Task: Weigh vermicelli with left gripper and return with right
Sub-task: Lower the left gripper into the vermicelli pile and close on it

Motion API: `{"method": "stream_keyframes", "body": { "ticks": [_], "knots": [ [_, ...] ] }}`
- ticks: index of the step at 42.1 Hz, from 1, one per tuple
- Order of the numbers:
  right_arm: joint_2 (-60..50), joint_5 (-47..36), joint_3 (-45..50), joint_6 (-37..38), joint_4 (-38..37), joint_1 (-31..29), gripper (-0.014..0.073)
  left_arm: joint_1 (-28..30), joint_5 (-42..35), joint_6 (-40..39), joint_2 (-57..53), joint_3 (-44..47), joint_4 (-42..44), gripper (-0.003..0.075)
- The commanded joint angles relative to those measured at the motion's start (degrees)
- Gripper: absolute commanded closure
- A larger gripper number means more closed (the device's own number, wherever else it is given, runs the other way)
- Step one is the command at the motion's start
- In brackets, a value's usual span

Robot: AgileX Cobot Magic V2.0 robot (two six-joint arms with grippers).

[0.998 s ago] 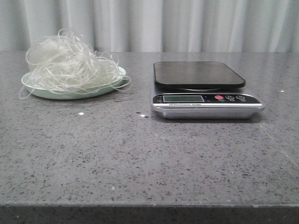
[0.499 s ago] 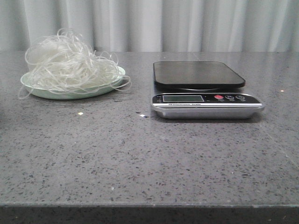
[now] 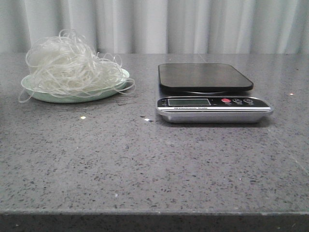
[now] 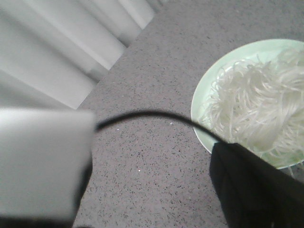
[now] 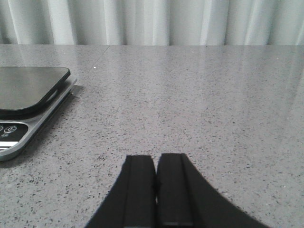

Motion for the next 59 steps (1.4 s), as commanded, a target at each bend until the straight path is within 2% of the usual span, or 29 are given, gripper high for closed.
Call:
{"method": "stream_keyframes", "body": {
  "ticks": [1, 7, 13, 26, 39, 43, 47, 54, 59],
  "knots": [
    [-0.86, -4.95, -0.43, -0.27, 0.34, -0.42, 0.0442, -2.0, -2.86, 5.77, 2.22, -2.18, -0.42, 0.0153],
    [-0.86, -4.95, -0.43, -0.27, 0.34, -0.42, 0.0442, -5.77, -2.86, 10.73, 7.89, -2.18, 0.35, 0.0153],
    [-0.86, -4.95, -0.43, -0.27, 0.34, -0.42, 0.0442, -8.06, -2.92, 11.17, 13.24, -2.85, 2.03, 0.0153],
    [-0.86, -4.95, -0.43, -0.27, 0.34, -0.42, 0.0442, -8.17, -1.13, 11.17, 19.83, -7.69, 0.95, 0.0157],
    [-0.86, -4.71, -0.43, -0.27, 0.34, -0.42, 0.0442, -8.17, 2.04, 11.17, 24.27, -8.19, -3.05, 0.0167],
    [-0.86, -4.71, -0.43, -0.27, 0.34, -0.42, 0.0442, -8.17, 1.83, 11.17, 24.92, -8.19, -3.05, 0.0223],
    [-0.86, -4.71, -0.43, -0.27, 0.34, -0.42, 0.0442, -8.17, 1.7, 11.17, 25.18, -8.19, -3.05, 0.0327],
    [-0.86, -4.71, -0.43, -0.27, 0.34, -0.42, 0.0442, -8.17, 0.7, 11.17, 25.18, -8.19, -3.05, 0.0594],
    [-0.86, -4.71, -0.43, -0.27, 0.34, -0.42, 0.0442, -8.17, 0.06, 11.17, 25.18, -8.27, -3.05, 0.0575]
  ]
}}
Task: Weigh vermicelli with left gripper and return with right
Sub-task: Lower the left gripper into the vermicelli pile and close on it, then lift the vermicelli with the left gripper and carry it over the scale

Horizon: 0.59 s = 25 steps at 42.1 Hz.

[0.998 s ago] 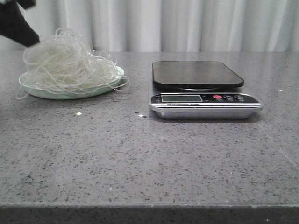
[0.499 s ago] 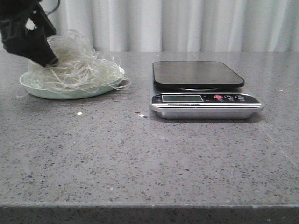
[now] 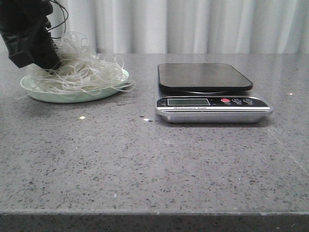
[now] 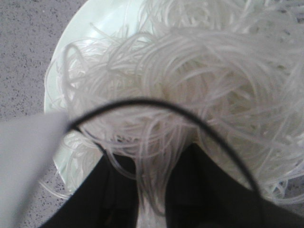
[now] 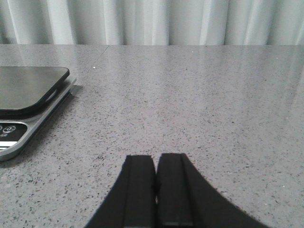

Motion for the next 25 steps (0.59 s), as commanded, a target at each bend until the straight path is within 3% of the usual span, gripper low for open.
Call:
{"method": "stream_keyframes", "body": {
  "ticks": [1, 19, 25],
  "knots": [
    [-0.86, -4.71, -0.43, -0.27, 0.34, -0.42, 0.0442, -0.36, -3.27, -0.04, -1.86, -2.09, -1.24, 0.0575],
    [-0.86, -4.71, -0.43, -0.27, 0.34, -0.42, 0.0442, -0.36, -1.56, -8.27, -3.06, -14.61, -1.77, 0.0575],
    [-0.86, -4.71, -0.43, -0.27, 0.34, -0.42, 0.0442, -0.36, -0.28, -9.66, -3.28, -20.35, -10.48, 0.0575]
  ]
}}
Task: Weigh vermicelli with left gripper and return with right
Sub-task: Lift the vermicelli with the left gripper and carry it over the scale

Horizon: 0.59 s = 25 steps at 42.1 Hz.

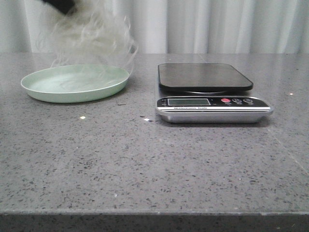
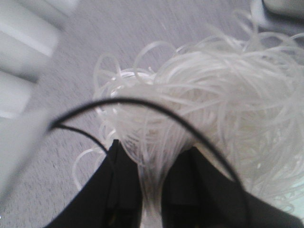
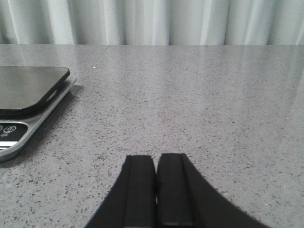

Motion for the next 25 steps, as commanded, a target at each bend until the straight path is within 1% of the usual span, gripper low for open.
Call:
{"method": "stream_keyframes", "body": {
  "ticks": [1, 5, 9, 12, 17, 25],
  "knots": [
    [-0.86, -4.71, -0.43, -0.27, 0.34, -0.42, 0.0442, -0.36, -2.67, -1.55, -3.4, -5.7, -8.39, 0.0575],
    [-0.86, -4.71, -0.43, -0.27, 0.34, -0.42, 0.0442, -0.36, -2.42, -1.44, -3.4, -8.51, -20.86, 0.0575],
    [-0.86, -4.71, -0.43, -0.27, 0.34, -0.42, 0.0442, -0.39, -2.55, -0.88, -3.4, -9.06, -32.12, 0.0575],
    [-0.86, -4.71, -0.43, -0.27, 0.34, -0.42, 0.0442, -1.05, -2.55, -0.88, -3.29, -9.06, -35.91, 0.0575],
    [-0.86, -4.71, -0.43, -0.27, 0.34, -0.42, 0.0442, -3.85, -2.77, -0.88, -2.48, -9.06, -36.27, 0.0575],
    [-0.86, -4.71, -0.43, -0.27, 0.34, -0.42, 0.0442, -11.0, -3.78, 1.28, 1.3, -9.06, -36.26, 0.0575]
  ]
}}
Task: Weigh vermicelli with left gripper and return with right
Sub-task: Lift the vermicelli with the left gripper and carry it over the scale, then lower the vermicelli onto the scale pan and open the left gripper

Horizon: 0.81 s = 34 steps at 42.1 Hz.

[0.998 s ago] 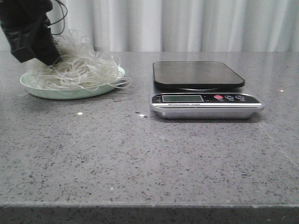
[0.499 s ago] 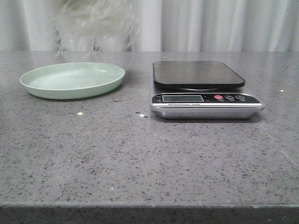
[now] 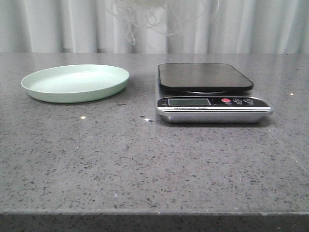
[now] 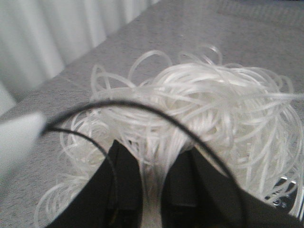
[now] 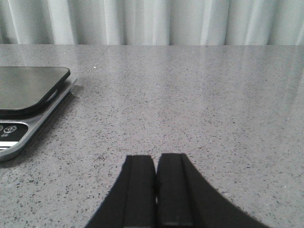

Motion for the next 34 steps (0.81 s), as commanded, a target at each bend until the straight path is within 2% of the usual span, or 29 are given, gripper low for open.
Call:
{"method": "stream_keyframes", "body": {
  "ticks": [1, 9, 34],
  "knots": [
    [-0.86, -4.71, -0.43, -0.27, 0.34, -0.42, 0.0442, -3.67, -4.21, 0.98, 0.02, -2.19, -3.78, 0.0575],
    [-0.86, -4.71, -0.43, -0.27, 0.34, -0.42, 0.0442, -6.72, -6.07, 1.76, 4.6, -2.19, -1.46, 0.0575],
    [-0.86, -4.71, -0.43, -0.27, 0.34, -0.42, 0.0442, -6.72, -5.43, 1.76, 9.87, -2.19, 0.03, 0.057]
  ]
}}
